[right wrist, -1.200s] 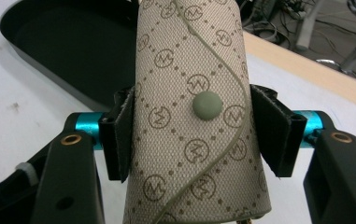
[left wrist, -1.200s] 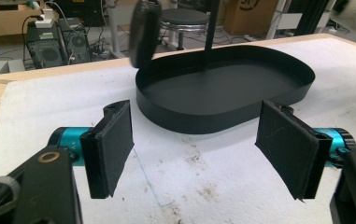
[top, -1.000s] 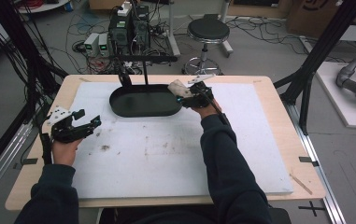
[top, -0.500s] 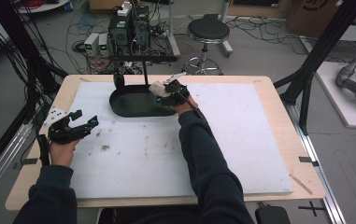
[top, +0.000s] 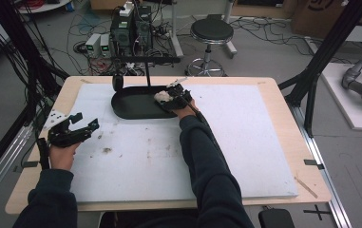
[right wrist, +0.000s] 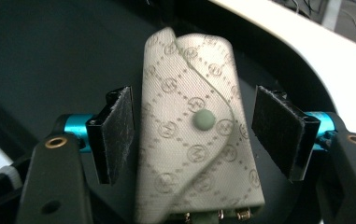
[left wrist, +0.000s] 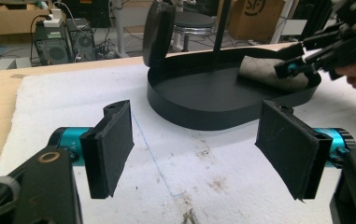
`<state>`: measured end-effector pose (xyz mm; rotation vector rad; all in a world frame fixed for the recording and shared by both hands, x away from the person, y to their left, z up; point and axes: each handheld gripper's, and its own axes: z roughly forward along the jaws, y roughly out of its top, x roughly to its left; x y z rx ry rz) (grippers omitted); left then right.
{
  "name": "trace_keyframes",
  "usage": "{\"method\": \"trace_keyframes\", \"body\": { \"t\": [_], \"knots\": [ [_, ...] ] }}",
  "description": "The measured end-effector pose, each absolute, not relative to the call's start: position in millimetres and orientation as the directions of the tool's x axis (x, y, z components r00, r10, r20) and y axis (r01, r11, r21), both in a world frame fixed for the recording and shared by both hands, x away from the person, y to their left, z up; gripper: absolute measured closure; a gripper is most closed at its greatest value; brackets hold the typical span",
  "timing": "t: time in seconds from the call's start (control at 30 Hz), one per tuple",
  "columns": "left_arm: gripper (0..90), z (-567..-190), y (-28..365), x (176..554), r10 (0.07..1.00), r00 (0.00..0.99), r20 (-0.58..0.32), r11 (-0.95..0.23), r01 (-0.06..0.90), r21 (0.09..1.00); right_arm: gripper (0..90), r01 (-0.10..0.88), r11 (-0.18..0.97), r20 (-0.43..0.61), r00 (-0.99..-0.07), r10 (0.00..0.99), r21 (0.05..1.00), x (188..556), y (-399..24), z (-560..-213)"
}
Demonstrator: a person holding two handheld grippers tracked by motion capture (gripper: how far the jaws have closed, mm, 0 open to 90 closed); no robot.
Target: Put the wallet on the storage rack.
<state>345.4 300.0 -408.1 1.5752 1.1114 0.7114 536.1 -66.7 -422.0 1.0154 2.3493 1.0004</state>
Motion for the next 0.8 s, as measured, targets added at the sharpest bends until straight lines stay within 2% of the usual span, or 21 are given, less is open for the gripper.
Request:
{"method": "trace_keyframes", "body": {
  "t": [0.33, 0.63, 0.77, 0.8],
  "knots": [
    [27.0, -408, 298, 346, 0.91, 0.406, -0.085, -0.044, 0.299, 0.953, 31.4, 0.426, 0.458, -0.054, -0.684, 0.727, 0.78, 523, -101, -383],
    [26.2, -408, 295, 346, 0.906, 0.412, -0.097, -0.032, 0.294, 0.955, 30.9, 0.396, 0.425, -0.041, -0.691, 0.722, 0.814, 501, -144, -363],
    [24.6, -409, 295, 347, 0.906, 0.41, -0.104, -0.023, 0.295, 0.955, 20.7, 0.428, 0.429, -0.024, -0.685, 0.728, 0.795, 491, -170, -361],
    [24.0, -409, 295, 347, 0.907, 0.408, -0.102, -0.025, 0.294, 0.956, 20.6, 0.422, 0.433, -0.033, -0.685, 0.728, 0.796, 487, -176, -360]
  ]
}}
